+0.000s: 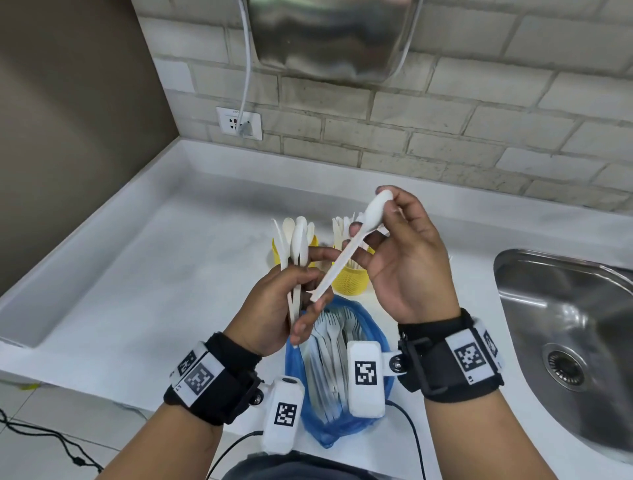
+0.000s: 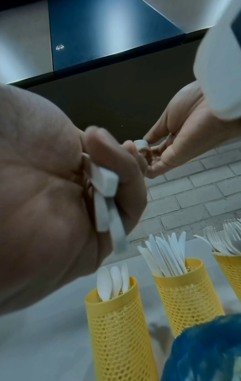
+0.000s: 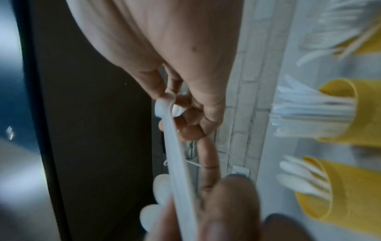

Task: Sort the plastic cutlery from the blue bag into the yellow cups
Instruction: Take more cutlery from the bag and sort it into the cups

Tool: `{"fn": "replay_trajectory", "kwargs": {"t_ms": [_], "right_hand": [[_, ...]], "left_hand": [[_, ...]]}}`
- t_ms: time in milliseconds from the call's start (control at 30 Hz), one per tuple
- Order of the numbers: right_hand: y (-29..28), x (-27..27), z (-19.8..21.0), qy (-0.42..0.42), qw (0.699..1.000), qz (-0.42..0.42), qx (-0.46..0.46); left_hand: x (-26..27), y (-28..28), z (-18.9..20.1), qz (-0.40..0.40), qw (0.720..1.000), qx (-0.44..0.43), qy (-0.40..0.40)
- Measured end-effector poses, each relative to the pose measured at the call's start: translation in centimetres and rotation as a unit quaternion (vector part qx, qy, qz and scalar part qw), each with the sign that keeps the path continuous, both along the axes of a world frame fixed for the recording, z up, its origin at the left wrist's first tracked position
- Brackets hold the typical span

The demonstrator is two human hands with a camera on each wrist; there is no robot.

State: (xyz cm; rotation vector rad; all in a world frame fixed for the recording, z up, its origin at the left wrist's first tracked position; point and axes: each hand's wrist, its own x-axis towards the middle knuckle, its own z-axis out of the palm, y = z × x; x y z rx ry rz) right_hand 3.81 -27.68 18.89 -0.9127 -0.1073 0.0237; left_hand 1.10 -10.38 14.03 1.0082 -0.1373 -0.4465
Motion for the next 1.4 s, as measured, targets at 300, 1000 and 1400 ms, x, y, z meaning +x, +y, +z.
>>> {"fn": "replay_trajectory", "kwargs": {"t_ms": [300, 1000, 1400], "right_hand": [[-0.7, -0.3, -0.5, -0.091, 0.923, -0.09, -0.362], [1.4, 0.7, -1.7, -0.059, 0.937, 0.018, -0.343], [1.8, 1.6, -1.1, -0.116, 0.89, -0.027, -0.441]], "left_hand": [[0.4, -0.5, 0.1, -0.014, 0.999, -0.011, 0.032], [1.5, -0.3, -0.5, -0.022, 0.998, 0.062, -0.01], [1.6, -0.5, 0.5, -0.006, 0.993, 0.114, 0.001]]}}
